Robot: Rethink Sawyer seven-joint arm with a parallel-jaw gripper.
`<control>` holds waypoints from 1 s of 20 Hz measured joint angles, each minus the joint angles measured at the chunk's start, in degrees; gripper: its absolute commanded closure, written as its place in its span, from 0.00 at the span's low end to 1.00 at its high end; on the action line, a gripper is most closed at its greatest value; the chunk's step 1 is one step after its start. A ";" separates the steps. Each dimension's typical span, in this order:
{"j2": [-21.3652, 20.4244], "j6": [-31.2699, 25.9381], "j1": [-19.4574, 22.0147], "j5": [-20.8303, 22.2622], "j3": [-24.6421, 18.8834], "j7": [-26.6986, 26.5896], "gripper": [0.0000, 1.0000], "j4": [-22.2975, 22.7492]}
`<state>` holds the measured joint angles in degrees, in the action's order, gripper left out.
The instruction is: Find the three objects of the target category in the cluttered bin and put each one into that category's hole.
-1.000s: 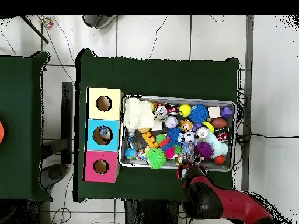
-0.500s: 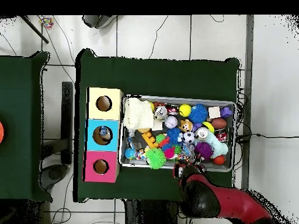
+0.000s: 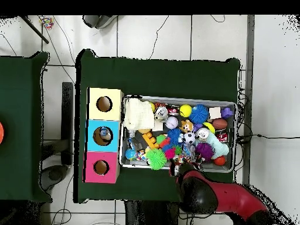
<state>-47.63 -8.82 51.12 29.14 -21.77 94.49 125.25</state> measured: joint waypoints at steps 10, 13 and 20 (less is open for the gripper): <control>2.55 -1.84 0.51 0.00 -0.62 0.00 0.00 -0.67; 3.12 -2.39 0.91 0.00 -1.06 0.00 0.00 -1.12; 4.74 -4.60 2.60 0.00 -2.64 0.00 0.00 -3.37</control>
<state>-42.89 -13.42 53.72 29.14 -24.40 94.49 121.88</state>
